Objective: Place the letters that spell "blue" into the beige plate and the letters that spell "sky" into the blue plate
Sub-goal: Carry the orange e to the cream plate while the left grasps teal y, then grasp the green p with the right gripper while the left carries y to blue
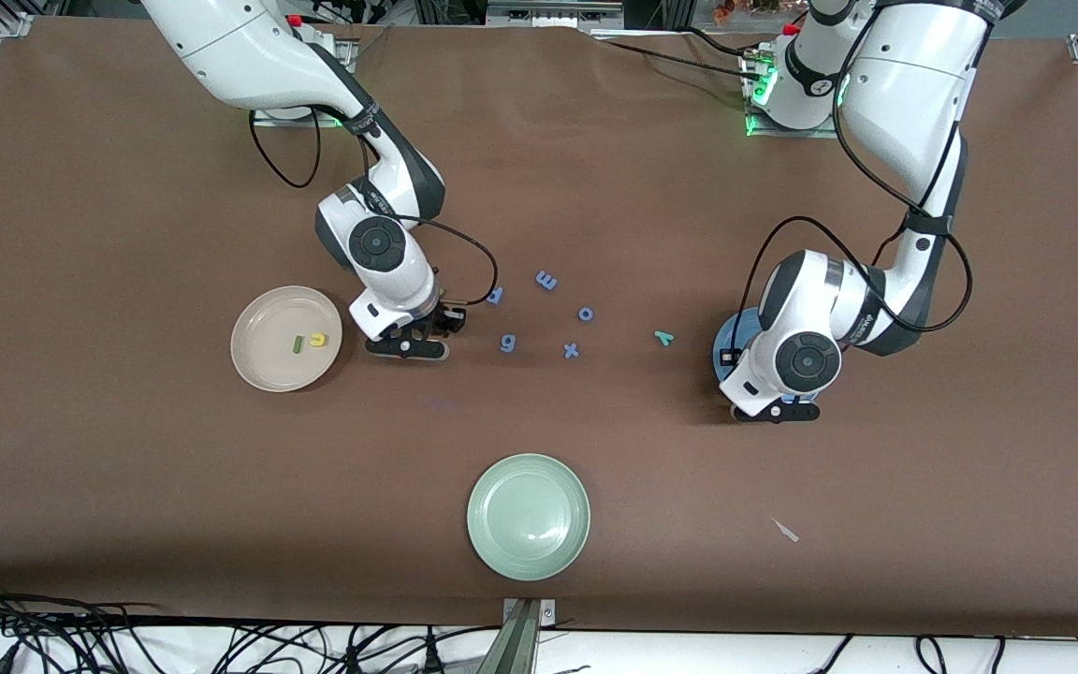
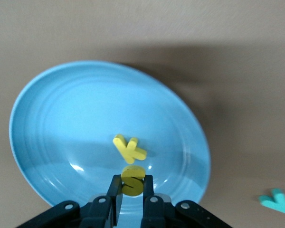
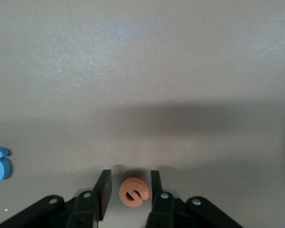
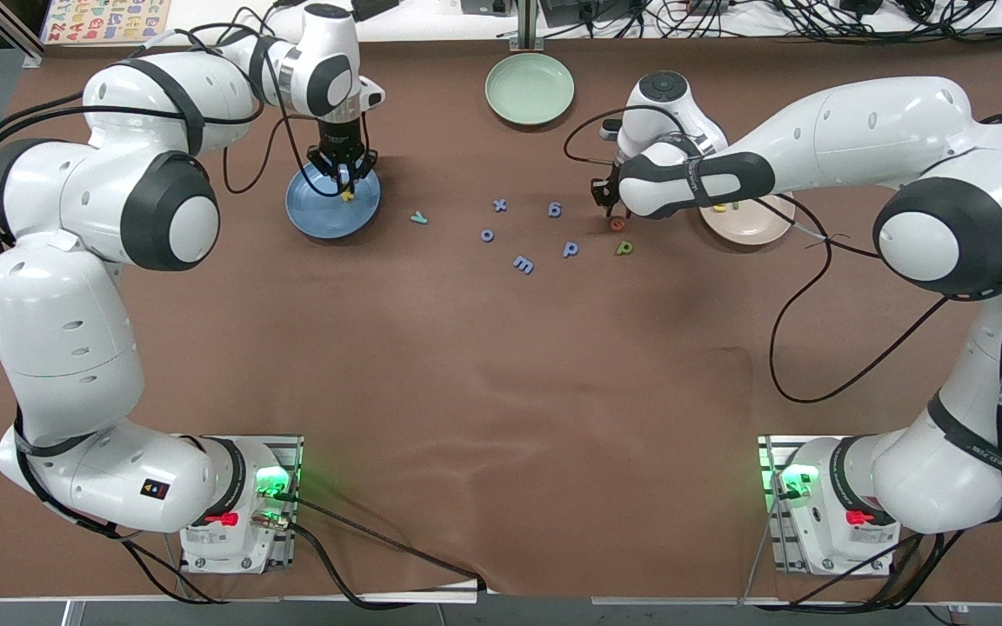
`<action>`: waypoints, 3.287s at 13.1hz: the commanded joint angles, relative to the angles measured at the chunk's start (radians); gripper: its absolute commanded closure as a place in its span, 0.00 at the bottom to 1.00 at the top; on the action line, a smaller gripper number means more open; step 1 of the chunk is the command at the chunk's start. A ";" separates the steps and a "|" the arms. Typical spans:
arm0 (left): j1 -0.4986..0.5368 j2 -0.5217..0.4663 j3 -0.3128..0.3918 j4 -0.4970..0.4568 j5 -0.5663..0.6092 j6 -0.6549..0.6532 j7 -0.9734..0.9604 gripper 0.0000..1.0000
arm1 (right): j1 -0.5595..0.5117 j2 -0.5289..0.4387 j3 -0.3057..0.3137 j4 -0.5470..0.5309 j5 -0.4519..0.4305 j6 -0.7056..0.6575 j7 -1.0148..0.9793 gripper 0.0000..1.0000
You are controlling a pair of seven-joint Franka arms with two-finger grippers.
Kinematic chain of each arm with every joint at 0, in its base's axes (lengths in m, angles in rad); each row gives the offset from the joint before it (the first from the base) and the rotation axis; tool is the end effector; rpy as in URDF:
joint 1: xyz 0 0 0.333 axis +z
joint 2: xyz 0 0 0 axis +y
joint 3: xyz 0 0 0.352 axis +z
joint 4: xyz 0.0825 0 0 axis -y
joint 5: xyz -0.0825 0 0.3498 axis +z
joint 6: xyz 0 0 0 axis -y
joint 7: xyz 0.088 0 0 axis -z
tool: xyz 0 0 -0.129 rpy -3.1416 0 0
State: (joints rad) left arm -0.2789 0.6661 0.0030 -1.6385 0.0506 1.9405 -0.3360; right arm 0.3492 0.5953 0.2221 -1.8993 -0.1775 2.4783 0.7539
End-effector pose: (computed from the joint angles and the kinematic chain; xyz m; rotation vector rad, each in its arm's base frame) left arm 0.6110 -0.1686 0.2340 -2.9475 -0.0484 0.4971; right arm 0.5361 0.3304 0.2263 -3.1250 0.1247 0.0089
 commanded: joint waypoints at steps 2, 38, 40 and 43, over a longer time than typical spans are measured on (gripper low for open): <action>0.012 -0.008 -0.008 -0.038 0.026 0.003 0.025 0.89 | 0.001 0.014 0.006 -0.001 -0.028 0.014 0.030 0.46; -0.028 -0.105 -0.176 -0.261 -0.083 0.439 -0.844 1.00 | -0.021 -0.104 -0.035 -0.046 -0.010 -0.204 0.020 0.25; -0.019 -0.124 -0.170 -0.222 -0.071 0.320 -0.784 1.00 | -0.019 -0.085 0.011 -0.049 -0.011 -0.165 0.173 0.25; -0.016 -0.135 -0.152 -0.187 0.029 0.217 -0.730 1.00 | -0.018 -0.077 0.040 -0.101 -0.011 -0.084 0.268 0.25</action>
State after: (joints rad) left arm -0.2986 0.5484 -0.1591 -1.8447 0.0051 2.2296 -1.1036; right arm 0.3420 0.5221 0.2483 -1.9514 -0.1903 2.3304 0.9712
